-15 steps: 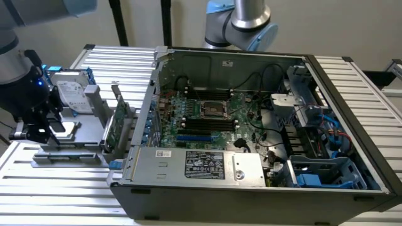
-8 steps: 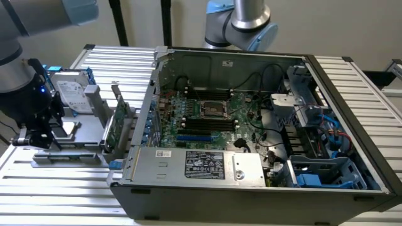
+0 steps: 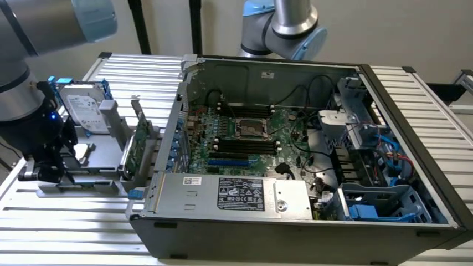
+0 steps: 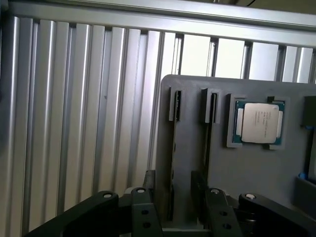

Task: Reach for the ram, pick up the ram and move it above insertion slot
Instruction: 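Pick up the ram and move it above insertion slot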

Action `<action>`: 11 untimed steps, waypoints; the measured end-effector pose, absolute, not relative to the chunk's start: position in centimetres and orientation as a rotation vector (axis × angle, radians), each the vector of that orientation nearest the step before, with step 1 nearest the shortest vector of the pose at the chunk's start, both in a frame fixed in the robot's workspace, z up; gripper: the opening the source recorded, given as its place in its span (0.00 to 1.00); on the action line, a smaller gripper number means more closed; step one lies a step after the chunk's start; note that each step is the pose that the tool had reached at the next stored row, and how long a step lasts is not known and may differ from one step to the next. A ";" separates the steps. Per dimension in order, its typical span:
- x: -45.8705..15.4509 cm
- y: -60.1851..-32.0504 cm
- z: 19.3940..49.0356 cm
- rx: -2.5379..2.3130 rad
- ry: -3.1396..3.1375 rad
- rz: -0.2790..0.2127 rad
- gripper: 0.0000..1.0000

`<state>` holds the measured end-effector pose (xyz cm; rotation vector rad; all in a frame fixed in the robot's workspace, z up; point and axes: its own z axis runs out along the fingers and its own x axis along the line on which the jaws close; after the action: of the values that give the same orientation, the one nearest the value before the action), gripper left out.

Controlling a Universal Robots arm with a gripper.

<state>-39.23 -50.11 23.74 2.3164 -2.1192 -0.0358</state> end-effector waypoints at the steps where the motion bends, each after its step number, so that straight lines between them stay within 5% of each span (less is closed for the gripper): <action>1: -39.2 -50.2 23.6 2.316 -2.119 -0.036 0.42; 11: -39.2 -50.2 21.7 2.316 -2.119 -0.036 0.42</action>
<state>-39.23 -50.24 21.74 2.3164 -2.1193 -0.0359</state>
